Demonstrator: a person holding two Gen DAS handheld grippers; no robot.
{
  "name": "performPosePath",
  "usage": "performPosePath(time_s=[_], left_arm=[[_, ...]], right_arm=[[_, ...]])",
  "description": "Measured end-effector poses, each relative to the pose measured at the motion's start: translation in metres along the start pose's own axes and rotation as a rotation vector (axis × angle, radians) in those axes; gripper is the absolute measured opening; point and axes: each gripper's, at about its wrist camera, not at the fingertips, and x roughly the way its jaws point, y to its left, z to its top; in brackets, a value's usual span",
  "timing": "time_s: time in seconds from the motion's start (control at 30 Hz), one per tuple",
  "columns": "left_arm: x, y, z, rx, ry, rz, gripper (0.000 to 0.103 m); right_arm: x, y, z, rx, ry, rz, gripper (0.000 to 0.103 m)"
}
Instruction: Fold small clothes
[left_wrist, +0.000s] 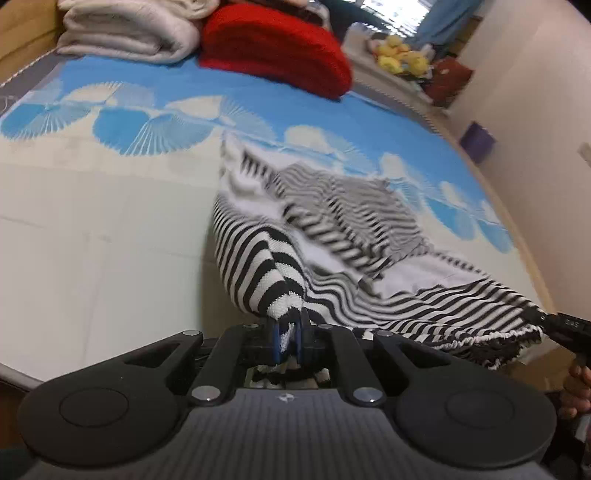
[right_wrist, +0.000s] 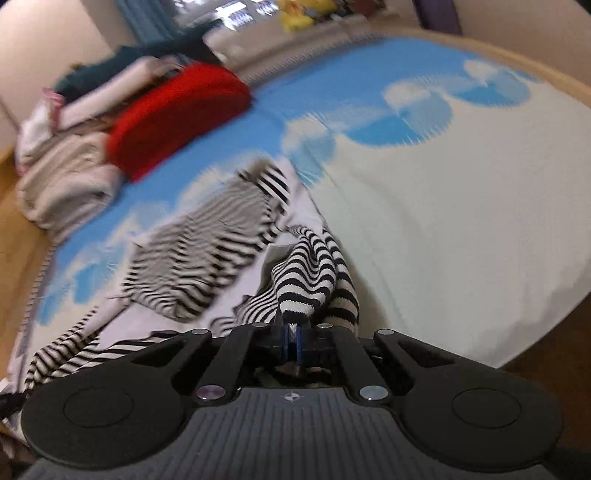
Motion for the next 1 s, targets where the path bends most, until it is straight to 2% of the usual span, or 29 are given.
performPosePath(time_s=[0.1, 0.17, 0.3, 0.47, 0.57, 0.63, 0.7, 0.77, 0.8, 0.83, 0.87, 0.93, 1.0], left_arm=[[-0.037, -0.003, 0.003, 0.02, -0.005, -0.046, 0.008], [-0.047, -0.003, 0.005, 0.025, 0.007, -0.067, 0.008], [-0.029, 0.011, 0.017, -0.031, 0.04, -0.091, 0.008], [0.049, 0.057, 0.062, -0.217, 0.07, -0.095, 0.008], [0.107, 0.084, 0.089, -0.306, 0.092, -0.096, 0.009], [0.142, 0.101, 0.098, -0.348, 0.094, -0.084, 0.009], [0.17, 0.117, 0.099, -0.41, 0.134, -0.088, 0.011], [0.182, 0.125, 0.105, -0.469, 0.143, -0.071, 0.013], [0.188, 0.125, 0.11, -0.472, 0.139, -0.092, 0.015], [0.193, 0.124, 0.114, -0.466, 0.14, -0.108, 0.024], [0.197, 0.123, 0.117, -0.454, 0.142, -0.114, 0.034], [0.207, 0.118, 0.126, -0.408, 0.159, -0.117, 0.039], [0.208, 0.115, 0.131, -0.364, 0.166, -0.123, 0.039]], right_arm=[[-0.037, 0.002, 0.004, -0.006, 0.002, 0.062, 0.003], [-0.056, 0.002, 0.007, -0.009, 0.003, 0.099, 0.003], [-0.056, 0.007, 0.018, -0.015, 0.032, 0.126, 0.003], [0.006, 0.019, 0.052, 0.036, 0.08, 0.121, 0.003], [0.065, 0.034, 0.08, 0.033, 0.099, 0.119, 0.003], [0.105, 0.041, 0.093, 0.03, 0.111, 0.113, 0.003], [0.145, 0.046, 0.099, 0.004, 0.114, 0.083, 0.003], [0.181, 0.042, 0.095, 0.013, 0.136, 0.058, 0.003], [0.195, 0.04, 0.093, 0.016, 0.166, 0.041, 0.004], [0.206, 0.04, 0.095, 0.033, 0.205, 0.001, 0.004], [0.212, 0.039, 0.101, 0.061, 0.192, 0.012, 0.007], [0.22, 0.037, 0.11, 0.079, 0.168, 0.038, 0.008], [0.228, 0.033, 0.114, 0.079, 0.167, 0.016, 0.014]])
